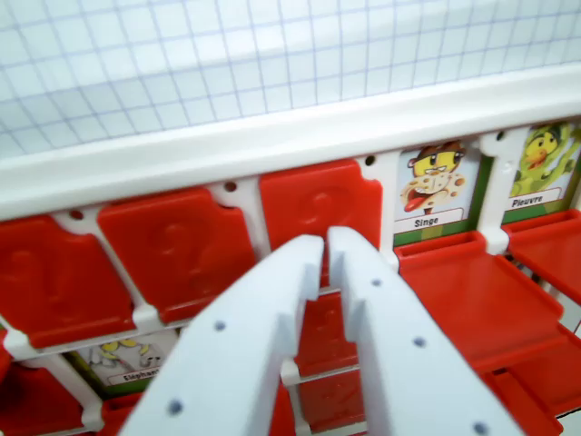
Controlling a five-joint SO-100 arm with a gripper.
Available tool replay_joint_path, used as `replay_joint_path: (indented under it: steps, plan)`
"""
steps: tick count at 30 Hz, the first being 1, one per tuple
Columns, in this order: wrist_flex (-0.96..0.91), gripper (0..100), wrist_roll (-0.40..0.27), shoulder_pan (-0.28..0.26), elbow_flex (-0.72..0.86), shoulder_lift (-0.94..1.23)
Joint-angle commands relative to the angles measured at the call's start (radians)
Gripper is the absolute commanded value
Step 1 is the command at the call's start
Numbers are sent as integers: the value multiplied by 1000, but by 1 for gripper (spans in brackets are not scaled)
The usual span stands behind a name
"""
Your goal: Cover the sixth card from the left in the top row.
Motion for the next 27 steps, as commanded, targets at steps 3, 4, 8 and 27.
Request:
replay_joint_path:
  steps: [3, 4, 8, 27]
  plan:
    - [202, 0, 20, -37, -179, 311]
    - [225, 0, 21, -43, -181, 339]
    - [273, 0, 11, -66, -140, 463]
    - [804, 0, 94, -236, -97, 913]
